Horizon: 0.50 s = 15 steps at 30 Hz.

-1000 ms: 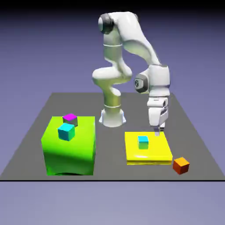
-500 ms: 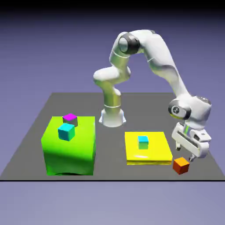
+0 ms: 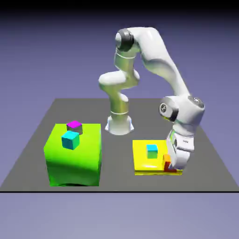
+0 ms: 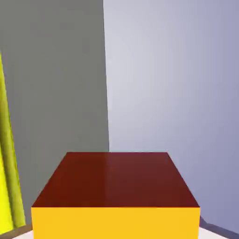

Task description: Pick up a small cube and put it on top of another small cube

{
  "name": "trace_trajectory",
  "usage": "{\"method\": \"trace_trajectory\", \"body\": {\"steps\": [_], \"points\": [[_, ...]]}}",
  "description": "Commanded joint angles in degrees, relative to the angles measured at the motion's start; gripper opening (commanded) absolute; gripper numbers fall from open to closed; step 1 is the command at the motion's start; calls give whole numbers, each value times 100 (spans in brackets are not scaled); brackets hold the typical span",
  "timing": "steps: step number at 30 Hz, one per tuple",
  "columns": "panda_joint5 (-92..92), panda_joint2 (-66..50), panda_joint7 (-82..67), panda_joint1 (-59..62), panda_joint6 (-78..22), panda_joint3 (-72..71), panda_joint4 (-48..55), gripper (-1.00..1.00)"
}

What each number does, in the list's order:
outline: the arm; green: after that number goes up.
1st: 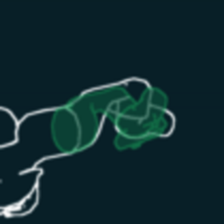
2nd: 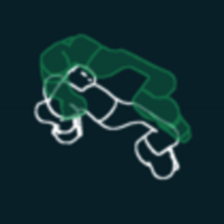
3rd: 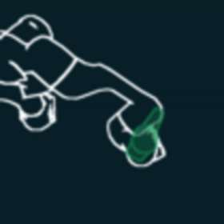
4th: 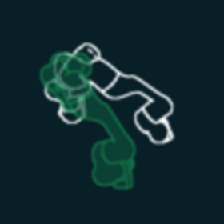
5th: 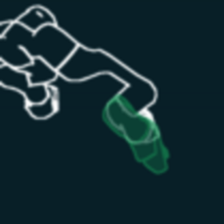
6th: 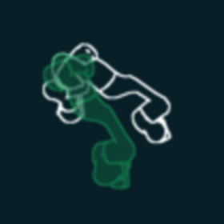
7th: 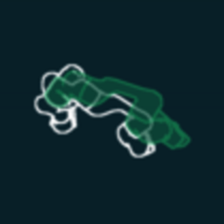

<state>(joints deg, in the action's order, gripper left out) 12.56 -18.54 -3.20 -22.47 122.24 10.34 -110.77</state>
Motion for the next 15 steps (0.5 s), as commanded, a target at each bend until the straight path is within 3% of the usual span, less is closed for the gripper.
{"method": "trace_trajectory", "body": {"steps": [1,9,15], "points": [[-94,145,190,172,-245,206,68,-100],[-917,1256,1595,1499,-2161,1784,591,-100],[-966,1108,1578,1544,-1161,1793,-273,-100]]}}
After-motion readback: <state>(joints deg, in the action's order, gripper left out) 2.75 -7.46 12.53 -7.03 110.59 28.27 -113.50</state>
